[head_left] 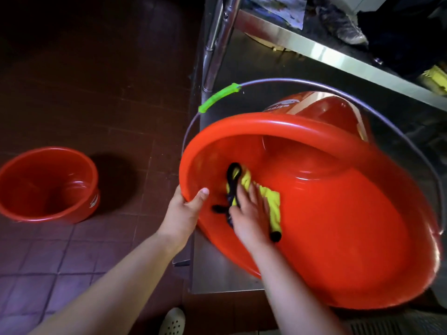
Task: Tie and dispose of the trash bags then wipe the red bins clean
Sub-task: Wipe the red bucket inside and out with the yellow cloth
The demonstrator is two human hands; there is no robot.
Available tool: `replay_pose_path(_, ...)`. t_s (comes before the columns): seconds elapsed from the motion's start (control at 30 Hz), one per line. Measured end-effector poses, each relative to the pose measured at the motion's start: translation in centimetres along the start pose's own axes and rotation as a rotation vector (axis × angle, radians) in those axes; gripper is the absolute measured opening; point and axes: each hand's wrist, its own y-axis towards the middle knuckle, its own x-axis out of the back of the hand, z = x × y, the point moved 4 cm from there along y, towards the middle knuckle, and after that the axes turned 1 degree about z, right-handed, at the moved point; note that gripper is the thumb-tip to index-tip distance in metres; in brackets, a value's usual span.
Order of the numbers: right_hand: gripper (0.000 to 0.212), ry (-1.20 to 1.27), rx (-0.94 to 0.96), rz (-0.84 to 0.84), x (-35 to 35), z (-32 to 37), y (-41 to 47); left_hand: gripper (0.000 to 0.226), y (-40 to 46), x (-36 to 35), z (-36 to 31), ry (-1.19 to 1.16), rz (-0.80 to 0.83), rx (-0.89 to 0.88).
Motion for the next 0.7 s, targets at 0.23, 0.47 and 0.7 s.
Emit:
replay_pose_path(0.23,0.059,-0.106,0.245,0.033,-1.1,1.0,-5.0,0.019,0.5,1.2,-2.1,0.111,-0.093,-0.105)
replay_pose_path(0.47,0.053,-0.158,-0.128,-0.080,1.6,-3.4,6.0,0.024,0.9,1.8,-6.6,0.285,-0.028,-0.131)
replay_pose_path(0.7,0.056,-0.112,-0.181,-0.002,2.6,-5.5,9.7,0.063,1.2,1.2,-7.0,0.341,0.120,0.046)
